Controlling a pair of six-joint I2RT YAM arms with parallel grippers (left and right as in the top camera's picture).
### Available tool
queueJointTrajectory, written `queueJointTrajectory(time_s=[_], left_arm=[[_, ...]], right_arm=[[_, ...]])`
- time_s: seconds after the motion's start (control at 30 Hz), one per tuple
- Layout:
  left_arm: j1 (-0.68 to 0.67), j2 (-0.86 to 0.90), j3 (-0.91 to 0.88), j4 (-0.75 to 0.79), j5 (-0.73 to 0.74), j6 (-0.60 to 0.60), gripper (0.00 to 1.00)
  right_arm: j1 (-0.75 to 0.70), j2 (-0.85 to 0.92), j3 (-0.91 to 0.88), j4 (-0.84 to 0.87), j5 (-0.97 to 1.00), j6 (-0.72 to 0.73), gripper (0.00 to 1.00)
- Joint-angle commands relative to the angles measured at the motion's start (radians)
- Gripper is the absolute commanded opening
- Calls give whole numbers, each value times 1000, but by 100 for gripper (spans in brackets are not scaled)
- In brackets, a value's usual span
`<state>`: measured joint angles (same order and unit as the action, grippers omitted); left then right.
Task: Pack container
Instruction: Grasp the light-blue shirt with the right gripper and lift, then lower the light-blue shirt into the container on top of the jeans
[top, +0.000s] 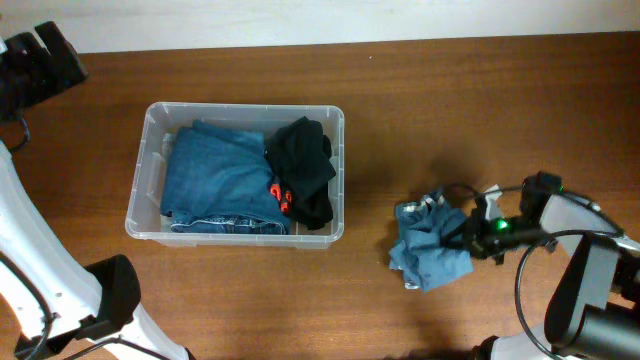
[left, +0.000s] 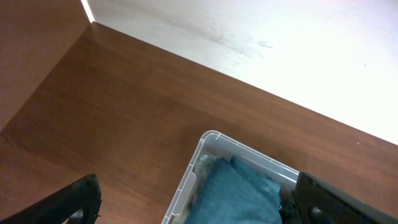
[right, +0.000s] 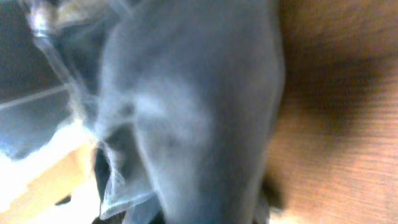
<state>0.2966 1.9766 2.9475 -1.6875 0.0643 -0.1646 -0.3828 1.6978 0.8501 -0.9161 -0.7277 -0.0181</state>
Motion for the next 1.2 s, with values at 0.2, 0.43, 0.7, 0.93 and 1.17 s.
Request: queueJointTrajectory(time_s=[0.2,0.43,0.7,0.93,1.17], left_arm=[[-3,4,5,0,0,5,99],[-3,4,5,0,0,5,99],[-3,4,5,0,0,5,99],[-3,4,5,0,0,5,99],[-3,4,5,0,0,5,99]], right_arm=[[292,-140,757,-97,-118,146,4],[605,-134,870,290,-97,513,4],[914,50,851,338,137,504,5],[949,358,851,318,193,496,5],[945,368,904,215,361,375,62]])
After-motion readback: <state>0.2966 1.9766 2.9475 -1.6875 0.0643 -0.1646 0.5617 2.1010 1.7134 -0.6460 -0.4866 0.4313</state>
